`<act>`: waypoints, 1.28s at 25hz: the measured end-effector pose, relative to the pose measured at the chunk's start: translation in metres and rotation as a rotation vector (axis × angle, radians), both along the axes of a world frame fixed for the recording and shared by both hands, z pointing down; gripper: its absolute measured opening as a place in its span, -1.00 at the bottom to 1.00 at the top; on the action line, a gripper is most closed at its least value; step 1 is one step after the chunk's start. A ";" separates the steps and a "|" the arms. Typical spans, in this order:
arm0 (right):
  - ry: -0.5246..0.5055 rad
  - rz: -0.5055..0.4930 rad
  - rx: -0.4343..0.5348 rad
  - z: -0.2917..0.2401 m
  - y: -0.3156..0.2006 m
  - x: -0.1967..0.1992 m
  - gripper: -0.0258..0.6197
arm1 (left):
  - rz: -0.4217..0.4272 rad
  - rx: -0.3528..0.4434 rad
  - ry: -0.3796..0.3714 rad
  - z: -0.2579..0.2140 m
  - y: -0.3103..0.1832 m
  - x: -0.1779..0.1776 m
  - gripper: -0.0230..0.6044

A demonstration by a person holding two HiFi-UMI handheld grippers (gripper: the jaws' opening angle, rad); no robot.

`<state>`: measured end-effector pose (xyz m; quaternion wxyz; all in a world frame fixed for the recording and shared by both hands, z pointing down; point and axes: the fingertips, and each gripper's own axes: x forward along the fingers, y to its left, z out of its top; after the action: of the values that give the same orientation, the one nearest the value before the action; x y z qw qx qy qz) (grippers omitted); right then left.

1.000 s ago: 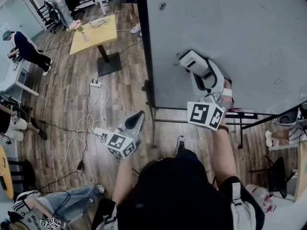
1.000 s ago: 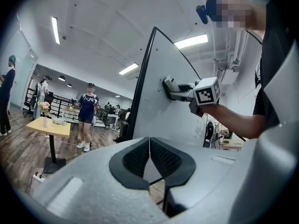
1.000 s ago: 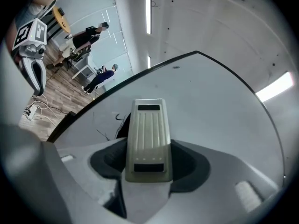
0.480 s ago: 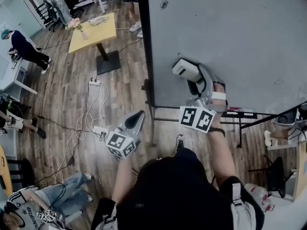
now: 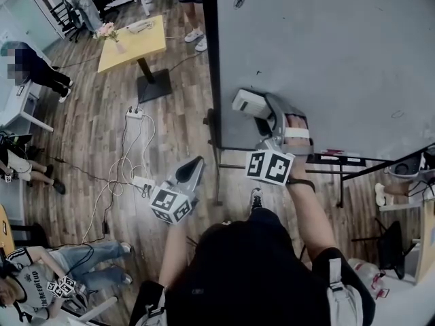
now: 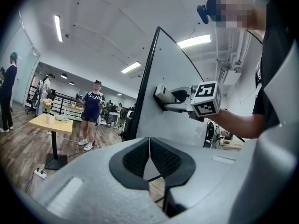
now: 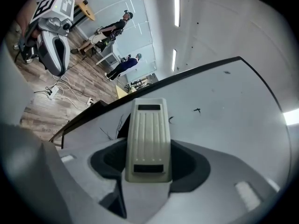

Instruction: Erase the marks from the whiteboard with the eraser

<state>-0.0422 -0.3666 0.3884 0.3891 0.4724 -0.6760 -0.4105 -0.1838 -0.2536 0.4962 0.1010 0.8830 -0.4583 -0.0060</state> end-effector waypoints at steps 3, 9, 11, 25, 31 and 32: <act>-0.002 -0.004 -0.021 0.000 0.000 -0.001 -0.14 | -0.002 0.001 0.004 0.001 0.000 -0.001 -0.88; -0.019 -0.014 -0.056 -0.006 0.000 -0.002 -0.14 | -0.009 0.000 0.010 0.003 -0.001 -0.004 -0.88; -0.029 -0.013 -0.045 -0.014 0.000 -0.001 -0.14 | -0.011 -0.002 0.012 0.004 -0.001 -0.005 -0.88; -0.086 0.033 0.146 -0.114 -0.004 0.004 -0.14 | -0.014 -0.002 0.024 0.006 -0.005 -0.012 -0.88; 0.102 -0.012 0.129 -0.044 -0.006 -0.028 -0.14 | -0.011 -0.013 0.017 0.009 -0.004 -0.012 -0.88; 0.135 -0.020 0.125 -0.032 -0.005 -0.031 -0.14 | -0.011 -0.018 0.015 0.011 -0.003 -0.012 -0.88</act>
<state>-0.0728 -0.3718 0.3563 0.3993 0.4602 -0.6261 -0.4867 -0.1954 -0.2564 0.5069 0.1124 0.8794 -0.4625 -0.0088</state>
